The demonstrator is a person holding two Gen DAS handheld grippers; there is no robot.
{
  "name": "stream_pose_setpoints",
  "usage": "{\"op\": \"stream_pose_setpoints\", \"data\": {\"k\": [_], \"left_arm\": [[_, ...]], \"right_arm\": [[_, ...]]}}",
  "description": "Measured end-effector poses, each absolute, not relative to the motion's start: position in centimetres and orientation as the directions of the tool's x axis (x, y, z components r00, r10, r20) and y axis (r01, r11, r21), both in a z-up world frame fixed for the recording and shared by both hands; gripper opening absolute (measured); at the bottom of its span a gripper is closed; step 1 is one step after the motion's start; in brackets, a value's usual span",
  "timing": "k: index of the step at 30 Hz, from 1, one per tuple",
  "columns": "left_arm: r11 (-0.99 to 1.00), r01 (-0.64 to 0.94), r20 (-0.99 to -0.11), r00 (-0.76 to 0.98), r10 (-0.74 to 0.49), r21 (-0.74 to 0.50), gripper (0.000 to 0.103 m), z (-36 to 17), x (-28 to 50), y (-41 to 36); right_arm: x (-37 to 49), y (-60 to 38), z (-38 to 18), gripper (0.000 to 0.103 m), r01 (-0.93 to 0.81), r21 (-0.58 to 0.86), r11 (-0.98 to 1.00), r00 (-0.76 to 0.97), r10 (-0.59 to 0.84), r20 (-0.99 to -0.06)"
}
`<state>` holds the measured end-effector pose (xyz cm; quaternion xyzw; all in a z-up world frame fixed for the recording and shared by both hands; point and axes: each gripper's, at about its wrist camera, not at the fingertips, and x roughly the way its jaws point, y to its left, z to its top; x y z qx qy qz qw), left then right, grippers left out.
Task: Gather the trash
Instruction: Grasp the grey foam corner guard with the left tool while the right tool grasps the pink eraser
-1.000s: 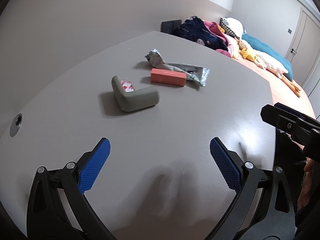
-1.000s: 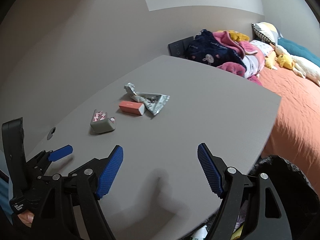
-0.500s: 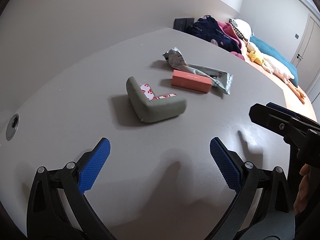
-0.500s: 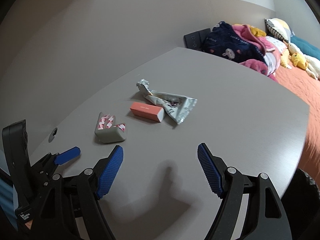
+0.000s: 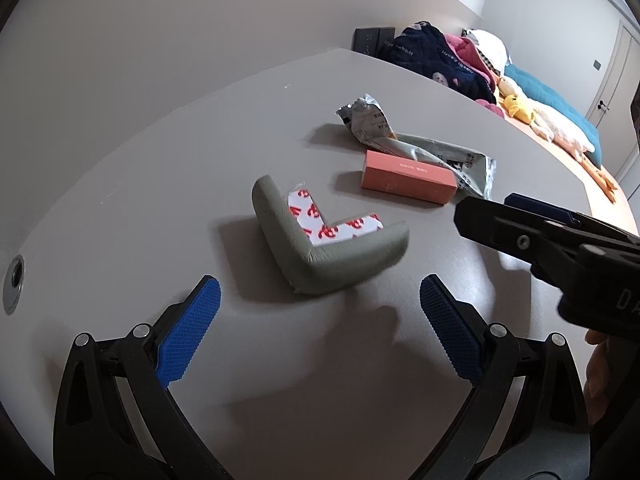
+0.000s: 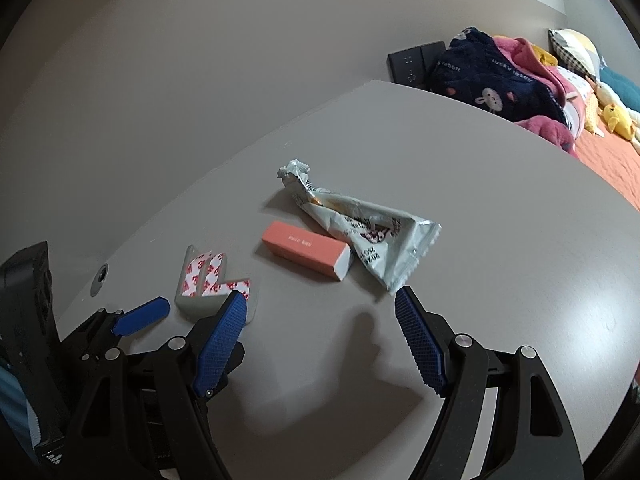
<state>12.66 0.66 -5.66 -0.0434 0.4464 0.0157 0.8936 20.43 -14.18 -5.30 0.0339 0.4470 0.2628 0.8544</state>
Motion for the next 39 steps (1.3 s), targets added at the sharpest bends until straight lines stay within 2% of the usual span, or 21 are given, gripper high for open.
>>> {"op": "stream_pose_setpoints", "data": {"k": [11,13,14,18,30,32,35,39], "left_arm": [[0.995,-0.057,-0.798,0.602,-0.027,-0.077,0.096,-5.6,14.2,1.6],[0.996,-0.048,-0.794,0.607,-0.03,-0.075,0.088,-5.6,14.5,1.8],[0.996,-0.039,-0.796,0.604,-0.04,-0.08,0.08,-5.6,14.6,1.9],[0.997,-0.041,-0.785,0.619,-0.02,-0.058,0.075,-5.5,14.8,2.2],[0.989,-0.147,-0.771,0.633,0.071,-0.029,0.073,-4.4,14.2,6.7],[0.984,-0.167,-0.775,0.629,0.062,-0.056,0.073,-4.5,14.2,7.5],[0.983,-0.176,-0.775,0.628,0.072,-0.052,0.073,-4.6,14.3,8.0],[0.979,-0.198,-0.771,0.631,0.085,-0.054,0.073,-4.4,14.3,8.8]], "right_arm": [[22.1,-12.1,-5.6,0.077,-0.458,0.241,0.856,0.464,0.461,-0.756],[22.3,-11.8,-5.6,0.077,-0.464,0.233,0.855,0.465,0.459,-0.758],[22.4,-11.7,-5.6,0.077,-0.466,0.228,0.855,0.466,0.456,-0.758],[22.8,-11.2,-5.7,0.077,-0.474,0.217,0.853,0.463,0.451,-0.763],[23.4,-9.0,-5.9,0.077,-0.507,0.162,0.847,0.464,0.426,-0.776],[23.3,-8.5,-6.0,0.077,-0.516,0.123,0.847,0.476,0.404,-0.782],[22.9,-7.7,-6.1,0.07,-0.532,0.08,0.843,0.485,0.381,-0.787],[22.9,-7.5,-6.1,0.054,-0.535,0.067,0.842,0.488,0.373,-0.789]]}}
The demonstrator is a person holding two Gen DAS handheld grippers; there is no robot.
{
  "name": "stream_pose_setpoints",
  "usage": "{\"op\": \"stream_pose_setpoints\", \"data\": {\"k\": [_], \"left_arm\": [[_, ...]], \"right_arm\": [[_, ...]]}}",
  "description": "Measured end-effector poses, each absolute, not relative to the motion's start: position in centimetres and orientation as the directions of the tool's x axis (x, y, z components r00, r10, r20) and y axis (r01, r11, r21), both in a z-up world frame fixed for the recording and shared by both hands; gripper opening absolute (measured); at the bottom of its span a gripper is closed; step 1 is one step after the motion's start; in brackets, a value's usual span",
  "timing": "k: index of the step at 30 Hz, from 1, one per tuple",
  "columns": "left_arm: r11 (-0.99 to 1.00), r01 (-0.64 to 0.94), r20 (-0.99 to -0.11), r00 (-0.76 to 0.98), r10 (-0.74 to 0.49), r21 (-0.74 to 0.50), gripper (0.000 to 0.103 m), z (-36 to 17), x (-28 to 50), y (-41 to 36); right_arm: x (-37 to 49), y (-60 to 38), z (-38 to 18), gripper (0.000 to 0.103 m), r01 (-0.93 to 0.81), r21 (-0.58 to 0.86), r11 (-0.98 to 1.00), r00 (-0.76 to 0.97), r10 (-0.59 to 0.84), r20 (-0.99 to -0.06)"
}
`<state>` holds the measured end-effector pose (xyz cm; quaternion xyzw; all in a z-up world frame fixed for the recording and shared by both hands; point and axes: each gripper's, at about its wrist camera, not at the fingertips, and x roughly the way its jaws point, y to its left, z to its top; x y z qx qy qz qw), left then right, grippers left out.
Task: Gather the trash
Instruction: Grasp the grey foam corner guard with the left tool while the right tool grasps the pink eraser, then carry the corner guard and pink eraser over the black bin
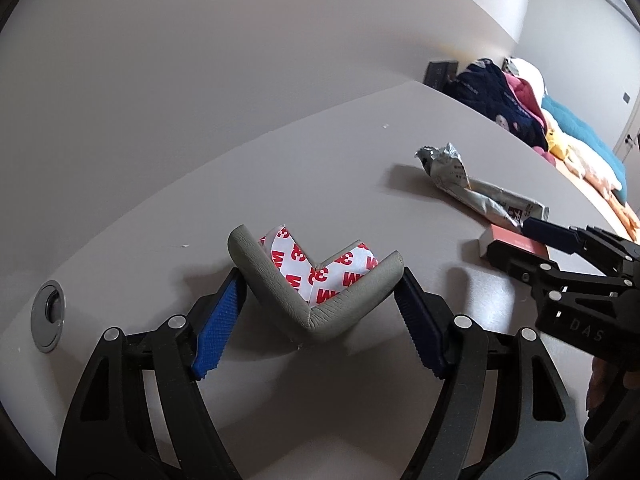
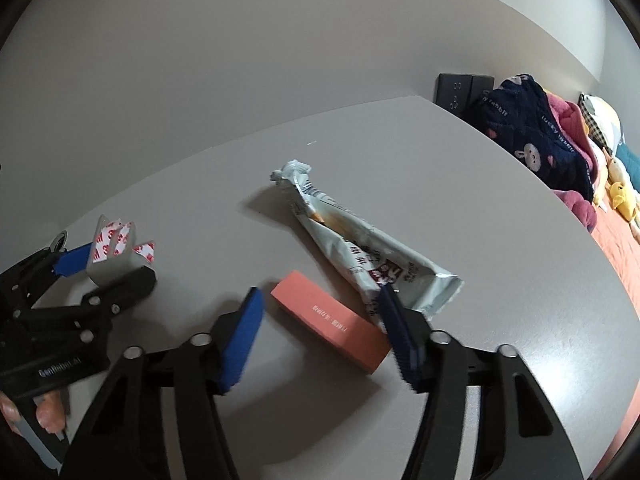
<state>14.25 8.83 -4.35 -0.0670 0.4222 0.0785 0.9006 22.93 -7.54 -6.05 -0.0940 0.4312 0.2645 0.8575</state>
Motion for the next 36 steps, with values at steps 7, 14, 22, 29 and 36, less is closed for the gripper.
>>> {"op": "stream_pose_setpoints", "data": {"k": [7,14,22,29,36], "left_arm": [[0.977,-0.205,-0.767,0.635,0.094,-0.051,0.073,-4.1,14.1,9.1],[0.978,-0.2,-0.758,0.646,0.092,-0.052,0.073,-3.5,13.8,8.8],[0.979,-0.196,-0.75,0.655,0.09,-0.054,0.073,-2.9,12.9,7.3],[0.981,-0.188,-0.747,0.659,0.087,-0.052,0.073,-2.2,11.3,6.0],[0.982,-0.182,-0.735,0.673,0.083,-0.055,0.073,-1.2,9.8,4.6]], "right_arm": [[22.7,-7.9,-5.8,0.02,-0.528,0.056,0.847,0.495,0.36,-0.791],[22.0,-9.4,-4.5,0.02,-0.504,0.109,0.857,0.511,0.398,-0.762],[21.0,-11.0,-2.5,0.02,-0.5,0.131,0.856,0.525,0.42,-0.74],[19.5,-12.6,-1.5,0.02,-0.489,0.158,0.858,0.528,0.435,-0.73],[17.9,-13.8,-0.5,0.02,-0.489,0.16,0.858,0.538,0.441,-0.718]]}}
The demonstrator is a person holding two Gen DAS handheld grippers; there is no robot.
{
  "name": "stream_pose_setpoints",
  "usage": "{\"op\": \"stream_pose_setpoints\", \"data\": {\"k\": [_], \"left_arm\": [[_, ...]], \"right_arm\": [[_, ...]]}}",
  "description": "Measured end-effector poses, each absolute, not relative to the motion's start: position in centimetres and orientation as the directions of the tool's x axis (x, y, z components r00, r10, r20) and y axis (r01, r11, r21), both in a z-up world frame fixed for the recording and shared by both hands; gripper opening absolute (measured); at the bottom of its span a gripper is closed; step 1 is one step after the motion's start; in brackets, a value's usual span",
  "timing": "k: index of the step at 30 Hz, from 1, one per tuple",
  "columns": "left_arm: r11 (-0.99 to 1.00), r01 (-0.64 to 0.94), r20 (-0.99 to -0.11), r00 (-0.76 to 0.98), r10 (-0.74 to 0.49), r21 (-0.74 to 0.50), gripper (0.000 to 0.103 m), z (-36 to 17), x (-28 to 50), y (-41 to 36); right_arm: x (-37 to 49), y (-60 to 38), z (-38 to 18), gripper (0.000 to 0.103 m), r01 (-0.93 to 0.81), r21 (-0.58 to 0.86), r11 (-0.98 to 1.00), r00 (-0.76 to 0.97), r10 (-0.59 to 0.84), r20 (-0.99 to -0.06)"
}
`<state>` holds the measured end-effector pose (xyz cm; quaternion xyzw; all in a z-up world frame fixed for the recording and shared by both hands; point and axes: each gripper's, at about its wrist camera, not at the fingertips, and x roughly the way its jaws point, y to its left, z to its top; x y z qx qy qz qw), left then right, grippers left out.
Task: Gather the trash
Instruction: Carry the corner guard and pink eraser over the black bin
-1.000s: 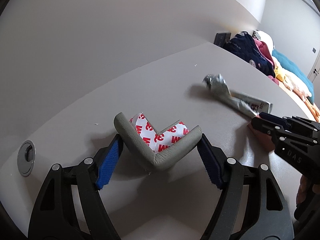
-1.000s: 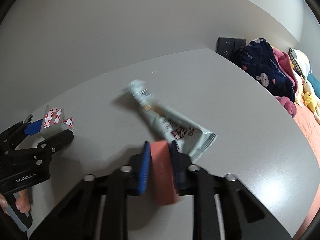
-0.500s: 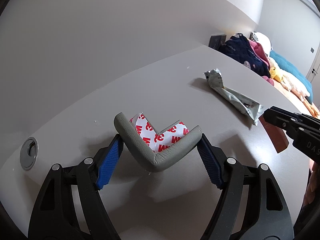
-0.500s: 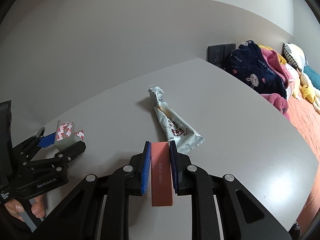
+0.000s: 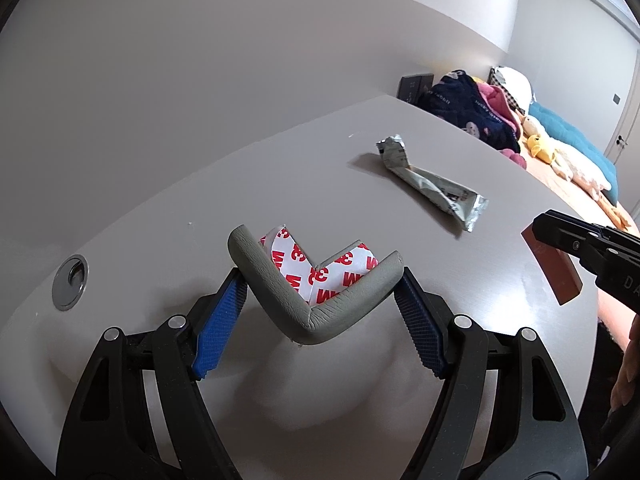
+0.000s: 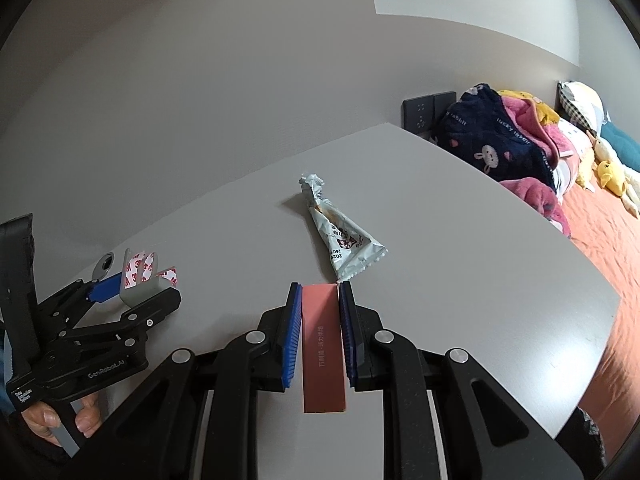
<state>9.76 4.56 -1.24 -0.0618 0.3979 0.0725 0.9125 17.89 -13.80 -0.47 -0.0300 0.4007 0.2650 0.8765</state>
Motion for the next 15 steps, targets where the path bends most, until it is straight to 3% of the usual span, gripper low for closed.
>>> {"op": "stream_pose_setpoints", "data": {"k": [15], "left_arm": [[0.988,-0.146,-0.715,0.696,0.062,-0.057,0.073,0.3,6.2,1.6]], "right_arm": [[13.7,-16.1,1.6,0.02,-0.491,0.178,0.853,0.555,0.464,-0.691]]}}
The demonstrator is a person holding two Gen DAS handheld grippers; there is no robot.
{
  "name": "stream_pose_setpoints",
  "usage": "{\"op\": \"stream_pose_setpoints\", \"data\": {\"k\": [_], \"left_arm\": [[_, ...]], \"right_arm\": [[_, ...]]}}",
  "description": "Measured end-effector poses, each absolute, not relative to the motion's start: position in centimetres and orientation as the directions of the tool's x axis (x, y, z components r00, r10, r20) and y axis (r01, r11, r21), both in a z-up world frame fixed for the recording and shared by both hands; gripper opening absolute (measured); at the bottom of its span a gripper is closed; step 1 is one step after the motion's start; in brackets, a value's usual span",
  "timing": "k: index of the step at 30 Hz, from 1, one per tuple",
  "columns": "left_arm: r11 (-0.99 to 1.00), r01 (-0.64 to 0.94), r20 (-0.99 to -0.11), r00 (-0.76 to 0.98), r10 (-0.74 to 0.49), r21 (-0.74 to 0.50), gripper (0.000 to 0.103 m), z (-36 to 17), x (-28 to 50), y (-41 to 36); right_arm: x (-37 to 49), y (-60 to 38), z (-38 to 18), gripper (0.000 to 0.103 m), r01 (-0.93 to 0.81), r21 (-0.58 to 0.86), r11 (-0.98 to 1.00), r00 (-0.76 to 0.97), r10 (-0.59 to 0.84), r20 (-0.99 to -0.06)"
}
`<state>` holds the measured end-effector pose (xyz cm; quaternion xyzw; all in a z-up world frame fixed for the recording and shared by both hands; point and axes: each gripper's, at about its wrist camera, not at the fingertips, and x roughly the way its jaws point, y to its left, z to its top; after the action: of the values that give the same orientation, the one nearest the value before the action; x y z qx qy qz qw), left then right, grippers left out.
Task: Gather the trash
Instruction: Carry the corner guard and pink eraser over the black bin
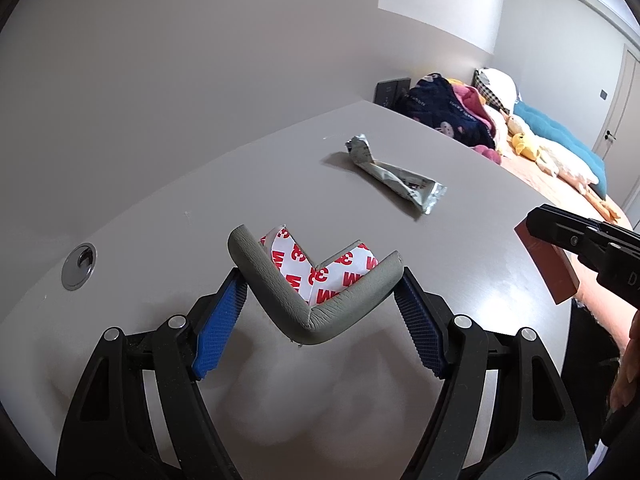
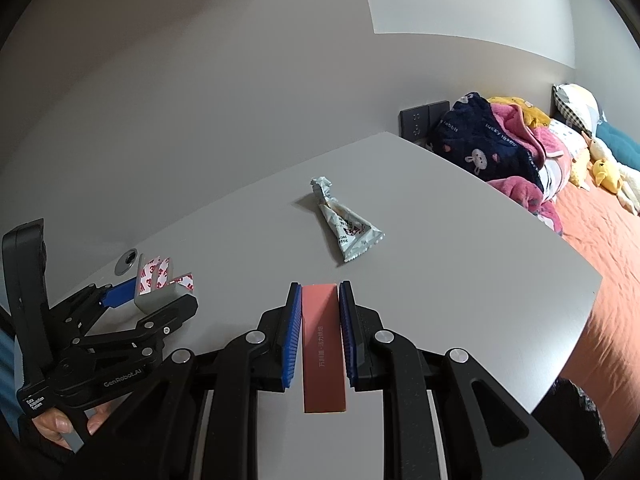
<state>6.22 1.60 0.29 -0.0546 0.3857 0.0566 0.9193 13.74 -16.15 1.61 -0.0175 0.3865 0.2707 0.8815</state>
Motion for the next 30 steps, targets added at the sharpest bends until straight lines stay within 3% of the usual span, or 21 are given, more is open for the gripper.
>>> {"op": "stream_pose_setpoints", "data": {"k": [30], "left_arm": [[0.999,-0.008,-0.684,0.729,-0.028,-0.049,0.074,1.8,0.4,-7.3]], "right_arm": [[4.5,-25.3,3.7,0.02,-0.412,0.189,0.891,0.633,0.429,-0.645]]}}
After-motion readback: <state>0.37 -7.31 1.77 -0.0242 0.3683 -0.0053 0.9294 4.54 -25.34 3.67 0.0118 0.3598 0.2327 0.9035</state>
